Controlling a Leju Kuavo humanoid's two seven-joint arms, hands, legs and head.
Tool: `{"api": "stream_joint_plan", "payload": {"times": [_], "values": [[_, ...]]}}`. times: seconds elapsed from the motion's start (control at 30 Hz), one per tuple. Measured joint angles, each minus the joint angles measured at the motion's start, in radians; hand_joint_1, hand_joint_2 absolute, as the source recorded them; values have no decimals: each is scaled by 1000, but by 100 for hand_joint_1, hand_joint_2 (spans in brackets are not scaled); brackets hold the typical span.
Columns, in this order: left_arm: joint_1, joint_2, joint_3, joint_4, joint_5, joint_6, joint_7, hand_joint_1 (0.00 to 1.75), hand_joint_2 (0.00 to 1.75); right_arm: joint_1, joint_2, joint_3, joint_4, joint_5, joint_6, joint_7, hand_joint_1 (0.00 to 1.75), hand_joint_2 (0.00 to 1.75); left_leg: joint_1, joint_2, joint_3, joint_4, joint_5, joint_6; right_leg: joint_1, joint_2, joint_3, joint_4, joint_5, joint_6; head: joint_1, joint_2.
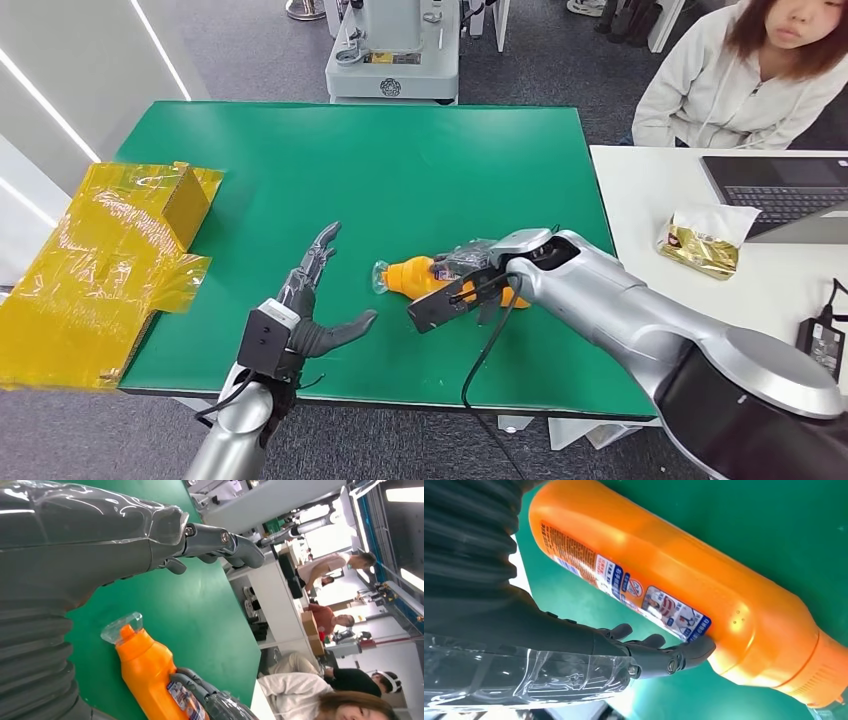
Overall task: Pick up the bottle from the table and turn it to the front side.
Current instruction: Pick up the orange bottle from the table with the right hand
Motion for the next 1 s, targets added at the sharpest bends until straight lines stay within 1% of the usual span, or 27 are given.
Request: {"api": "stream_joint_plan", "payload": {"times": [0.17, 0.33, 0.47, 0.77, 1.0], "values": [[29, 0, 22, -4, -5, 14, -11, 0, 175, 0, -11, 43, -19, 37, -58, 0, 0, 175, 0, 0, 0, 0, 0, 0, 0, 0, 0, 0, 0, 0, 0, 0], [53, 0, 36, -17, -18, 27, -13, 0, 175, 2, -14, 65, -22, 80, -94, -3, 0, 175, 0, 0, 0, 0, 0, 0, 0, 0, 0, 0, 0, 0, 0, 0], [57, 0, 45, -24, -38, 41, -14, 0, 175, 10, -15, 75, -19, 95, -129, -1, 0, 175, 0, 0, 0, 0, 0, 0, 0, 0, 0, 0, 0, 0, 0, 0], [57, 0, 63, -27, -67, 53, -27, 0, 175, 38, -11, 83, 43, 98, -278, 4, 0, 175, 0, 0, 0, 0, 0, 0, 0, 0, 0, 0, 0, 0, 0, 0], [58, 0, 74, -35, -74, 46, -34, 0, 175, 49, -11, 66, 94, 110, -317, 0, 0, 175, 0, 0, 0, 0, 0, 0, 0, 0, 0, 0, 0, 0, 0, 0]]}}
